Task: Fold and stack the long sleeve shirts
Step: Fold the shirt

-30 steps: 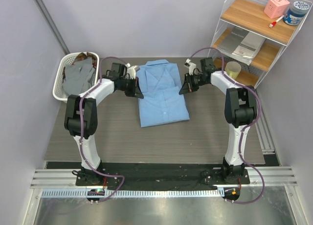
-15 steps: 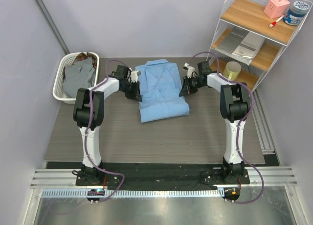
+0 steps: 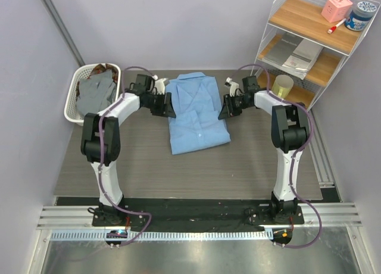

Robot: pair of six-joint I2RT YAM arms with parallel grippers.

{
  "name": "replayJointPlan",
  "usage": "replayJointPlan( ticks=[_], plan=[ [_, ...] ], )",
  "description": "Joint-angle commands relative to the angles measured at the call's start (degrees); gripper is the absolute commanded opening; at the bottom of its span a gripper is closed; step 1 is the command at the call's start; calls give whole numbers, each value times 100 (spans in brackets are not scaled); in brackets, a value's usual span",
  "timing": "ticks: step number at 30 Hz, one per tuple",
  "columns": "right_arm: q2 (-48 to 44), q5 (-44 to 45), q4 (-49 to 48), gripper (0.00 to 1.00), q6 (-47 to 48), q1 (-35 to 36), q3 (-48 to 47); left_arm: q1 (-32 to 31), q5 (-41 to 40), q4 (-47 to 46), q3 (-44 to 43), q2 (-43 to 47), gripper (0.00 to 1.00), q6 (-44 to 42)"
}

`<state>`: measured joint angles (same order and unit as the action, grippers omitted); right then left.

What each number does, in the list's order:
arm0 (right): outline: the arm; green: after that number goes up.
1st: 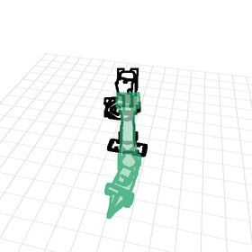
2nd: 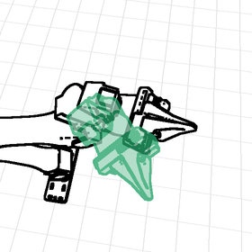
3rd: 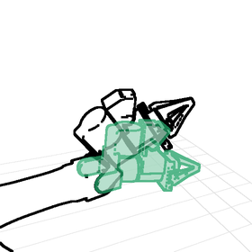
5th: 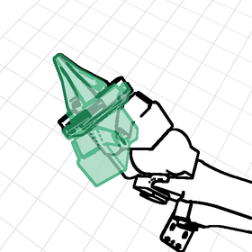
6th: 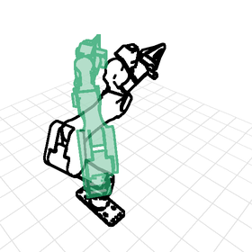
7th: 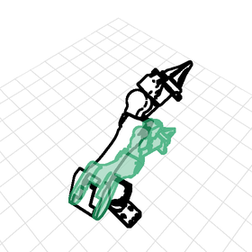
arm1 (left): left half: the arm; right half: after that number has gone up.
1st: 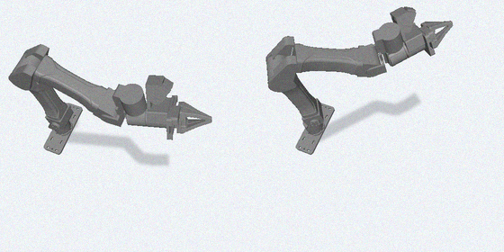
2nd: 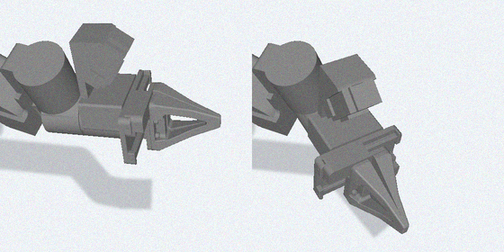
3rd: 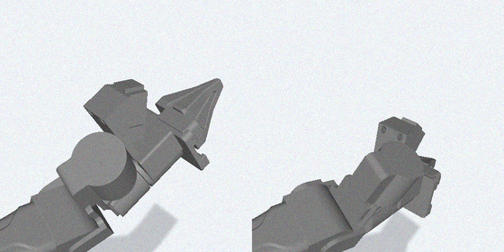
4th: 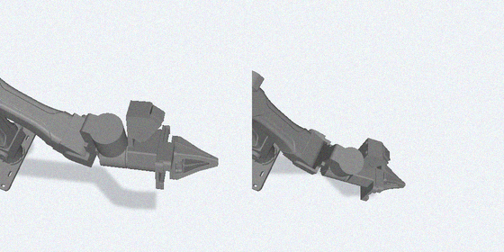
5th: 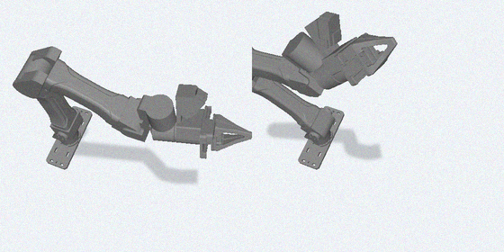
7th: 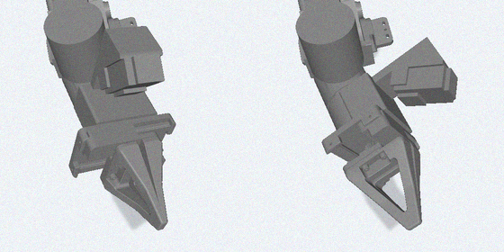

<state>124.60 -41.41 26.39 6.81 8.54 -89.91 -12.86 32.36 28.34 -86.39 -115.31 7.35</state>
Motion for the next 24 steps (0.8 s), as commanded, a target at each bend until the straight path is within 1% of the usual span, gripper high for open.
replayJointPlan(
  ticks=[1, 2, 4, 5, 6, 7, 8, 10, 11, 12, 14, 15, 17, 18, 19, 22, 24],
  plan=[
    [-901, 27, -3, 36, -145, -97, 140, 38, 367, -30, -71, 720, 55, 47],
    [-1041, 54, 41, 38, -145, -124, 166, 38, 446, -21, -28, 842, 57, 82],
    [-1174, 124, 181, 40, -75, -247, 184, 21, 674, -65, 25, 922, 59, 169],
    [-1287, 142, 269, 42, -40, -291, 184, -5, 936, -83, 17, 922, 59, 257],
    [-1350, 124, 331, 42, 39, -352, 193, -84, 1061, -109, 17, 905, 58, 319],
    [-1394, 72, 401, 45, 109, -379, 141, -137, 1158, -127, 8, 887, 58, 398],
    [-1438, 19, 732, 47, 180, -396, 88, -207, 1246, -135, -9, 800, 58, 433],
    [-1421, -191, 1138, 52, 374, -405, -79, -471, 1107, -179, -27, 729, 59, 433],
    [-1412, -236, 1418, 53, 383, -405, -88, -550, 793, -240, -53, 668, 59, 390],
    [-1420, -288, 1482, 54, 348, -388, 7, -707, 546, -284, -97, 546, 59, 372],
    [-1438, -377, 1509, 54, 269, -388, 148, -761, 316, -425, -325, 326, 61, 328],
    [-1438, -394, 1518, 54, 234, -396, 253, -770, 254, -417, -465, 20, 61, 224],
    [-1447, -482, 1553, 54, 137, -405, 351, -788, 262, -155, -1106, -298, 61, -101],
    [-1482, -552, 1553, 54, 110, -388, 403, -831, 245, 204, -1334, -465, 61, -529],
    [-1526, -596, 1562, 54, 84, -388, 517, -858, 218, 338, -1676, -675, 62, -707],
    [-1526, -614, 1544, 56, 22, -396, 685, -1025, 34, 497, -1924, -966, 63, -1217],
    [-1474, -535, 1509, 56, -13, -388, 746, -1060, 7, 515, -2039, -1072, 63, -1271]
  ],
)
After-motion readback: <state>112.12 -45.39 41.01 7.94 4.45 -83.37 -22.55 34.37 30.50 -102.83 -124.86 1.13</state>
